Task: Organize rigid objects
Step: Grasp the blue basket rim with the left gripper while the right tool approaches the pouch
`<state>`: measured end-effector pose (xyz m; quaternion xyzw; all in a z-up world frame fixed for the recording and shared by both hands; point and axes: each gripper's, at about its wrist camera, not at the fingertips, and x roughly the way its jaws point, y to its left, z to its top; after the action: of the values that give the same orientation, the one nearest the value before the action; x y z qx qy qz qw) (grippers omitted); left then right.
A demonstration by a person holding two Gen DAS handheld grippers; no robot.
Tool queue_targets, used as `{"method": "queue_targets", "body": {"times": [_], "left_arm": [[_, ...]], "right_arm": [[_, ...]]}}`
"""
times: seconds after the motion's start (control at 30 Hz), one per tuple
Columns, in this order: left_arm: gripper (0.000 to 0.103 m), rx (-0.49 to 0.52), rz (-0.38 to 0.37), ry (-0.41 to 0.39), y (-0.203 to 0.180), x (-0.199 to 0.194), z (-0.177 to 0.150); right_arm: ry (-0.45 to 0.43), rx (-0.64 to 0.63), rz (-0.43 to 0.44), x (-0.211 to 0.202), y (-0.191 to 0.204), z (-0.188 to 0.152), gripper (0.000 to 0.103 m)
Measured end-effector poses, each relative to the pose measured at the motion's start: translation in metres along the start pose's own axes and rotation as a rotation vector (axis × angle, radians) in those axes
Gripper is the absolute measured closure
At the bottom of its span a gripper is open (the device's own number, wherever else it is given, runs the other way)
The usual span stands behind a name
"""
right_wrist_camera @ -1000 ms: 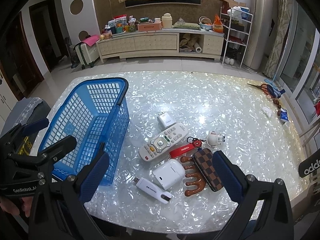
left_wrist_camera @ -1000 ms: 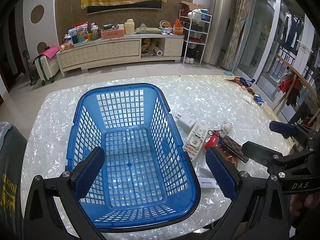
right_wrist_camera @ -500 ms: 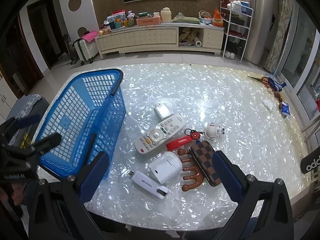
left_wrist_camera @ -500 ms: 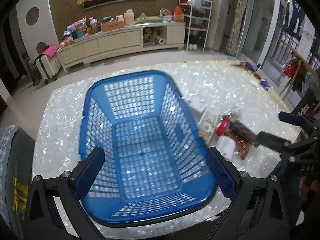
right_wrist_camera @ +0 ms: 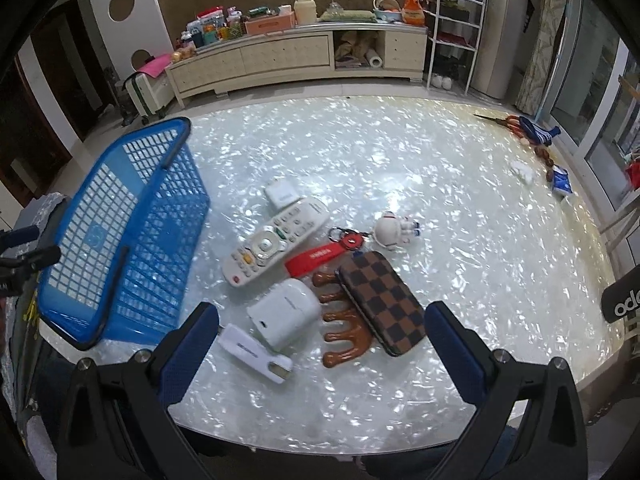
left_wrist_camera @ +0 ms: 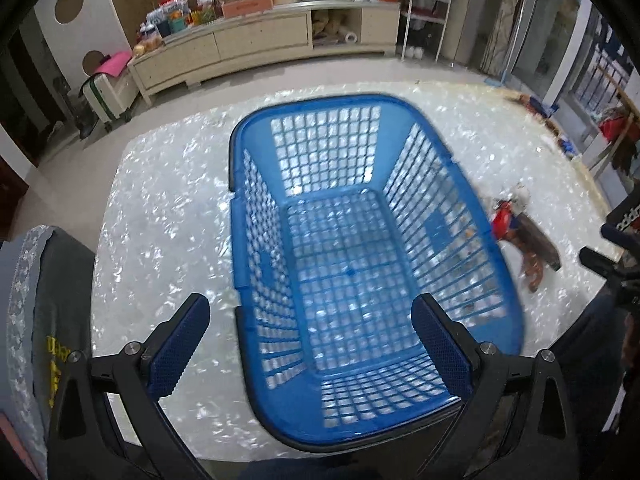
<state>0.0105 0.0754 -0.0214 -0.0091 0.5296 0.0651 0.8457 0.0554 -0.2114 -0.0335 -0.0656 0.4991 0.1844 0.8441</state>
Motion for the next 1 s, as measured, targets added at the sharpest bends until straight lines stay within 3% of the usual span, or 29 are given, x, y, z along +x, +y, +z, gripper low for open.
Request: {"method": "queue_targets", "body": {"times": [0.2,0.37,0.43,0.53,0.7,0.77,1.0], "left_arm": [[0.010,-0.023,0.017,0.071,0.015,0.019,0.002],[0.026,-0.050,0.018,0.119,0.023,0.028,0.003],[0.029,-0.067,0.026,0.143,0.027,0.034,0.003],[0.046,-0.092,0.022,0.178,0.034,0.041,0.004],[0.059,-0.094,0.023,0.208,0.040,0.047,0.004],[0.072,-0.094,0.026,0.220,0.039,0.048,0.004],[0.082,-0.096,0.028,0.254,0.034,0.053,0.004]], "right_arm": [[0.030,0.024,-0.022,0.008,-0.016,-0.005,0.000],[0.046,0.031,-0.022,0.013,-0.020,-0.006,0.000],[0.048,0.037,-0.017,0.013,-0.021,-0.007,0.000],[0.050,0.050,-0.011,0.013,-0.023,-0.006,0.000],[0.047,0.060,-0.012,0.009,-0.024,-0.008,0.000],[0.047,0.069,-0.013,0.008,-0.025,-0.009,0.000],[0.060,0.083,-0.023,0.009,-0.030,-0.013,0.000]]}}
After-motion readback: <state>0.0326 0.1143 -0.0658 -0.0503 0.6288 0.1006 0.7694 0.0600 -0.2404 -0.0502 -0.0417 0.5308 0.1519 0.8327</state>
